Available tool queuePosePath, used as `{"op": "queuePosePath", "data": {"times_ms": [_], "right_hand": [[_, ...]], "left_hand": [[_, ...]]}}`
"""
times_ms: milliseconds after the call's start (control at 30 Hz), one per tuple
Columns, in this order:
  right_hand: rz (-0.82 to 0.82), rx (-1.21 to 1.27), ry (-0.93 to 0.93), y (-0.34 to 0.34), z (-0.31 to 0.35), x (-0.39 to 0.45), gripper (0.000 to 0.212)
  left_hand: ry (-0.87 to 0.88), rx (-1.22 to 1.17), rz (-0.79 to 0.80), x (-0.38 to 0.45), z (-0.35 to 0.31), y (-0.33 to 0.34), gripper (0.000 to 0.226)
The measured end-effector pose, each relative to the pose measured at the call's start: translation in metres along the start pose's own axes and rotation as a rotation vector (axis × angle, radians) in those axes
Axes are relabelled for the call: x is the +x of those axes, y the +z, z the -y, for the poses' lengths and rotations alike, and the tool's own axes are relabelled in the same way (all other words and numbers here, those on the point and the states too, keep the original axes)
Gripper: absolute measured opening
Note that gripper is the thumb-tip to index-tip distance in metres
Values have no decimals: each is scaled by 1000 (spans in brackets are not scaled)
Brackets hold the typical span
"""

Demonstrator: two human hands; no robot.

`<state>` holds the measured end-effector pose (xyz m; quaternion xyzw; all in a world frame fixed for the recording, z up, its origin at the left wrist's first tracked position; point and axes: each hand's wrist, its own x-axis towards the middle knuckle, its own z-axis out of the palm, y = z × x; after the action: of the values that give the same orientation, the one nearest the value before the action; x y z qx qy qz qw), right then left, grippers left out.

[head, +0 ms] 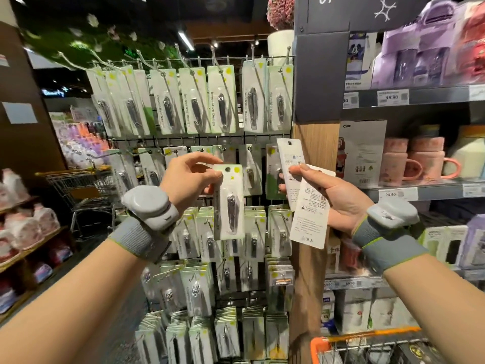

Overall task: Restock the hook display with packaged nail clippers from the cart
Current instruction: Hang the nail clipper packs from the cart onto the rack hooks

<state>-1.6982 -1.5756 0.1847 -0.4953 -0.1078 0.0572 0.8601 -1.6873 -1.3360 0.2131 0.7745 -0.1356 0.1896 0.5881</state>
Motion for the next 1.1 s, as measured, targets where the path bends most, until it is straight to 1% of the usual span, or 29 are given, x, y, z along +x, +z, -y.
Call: {"op": "queuePosePath", "data": {"times_ms": [67, 200, 367, 400, 467, 500, 633, 800, 967, 1033, 1100], "right_hand": [[3, -5, 5, 2, 2, -3, 26], [-3, 5, 14, 3, 6, -6, 33], [37, 10, 41, 10, 4, -2, 16], [66, 8, 57, 15, 1, 1, 15], [84, -27, 81, 15, -2, -1, 15], [118, -39, 98, 26, -7, 1, 15], [152, -53, 104, 45, -13, 3, 16], [158, -59, 43, 84, -25, 17, 17], [159, -24, -9, 126, -45, 37, 21], [124, 17, -37, 142, -54, 46, 26], [109, 52, -59, 157, -60, 55, 23]], "left_hand": [[15, 28, -15, -2, 4, -11, 20], [5, 14, -74, -4, 6, -26, 16], [-11, -8, -133, -8, 4, -37, 12], [-13, 2, -135, -11, 3, -43, 12], [-45, 2, -97, -15, 6, -38, 12], [-41, 17, -99, -18, 6, -48, 12], [-22, 99, -81, -20, 11, -64, 10], [8, 133, -75, -9, 22, -106, 13], [78, 238, -8, 7, 32, -150, 8], [100, 266, 31, 15, 37, -167, 8], [120, 266, 64, 23, 41, -182, 8]]}}
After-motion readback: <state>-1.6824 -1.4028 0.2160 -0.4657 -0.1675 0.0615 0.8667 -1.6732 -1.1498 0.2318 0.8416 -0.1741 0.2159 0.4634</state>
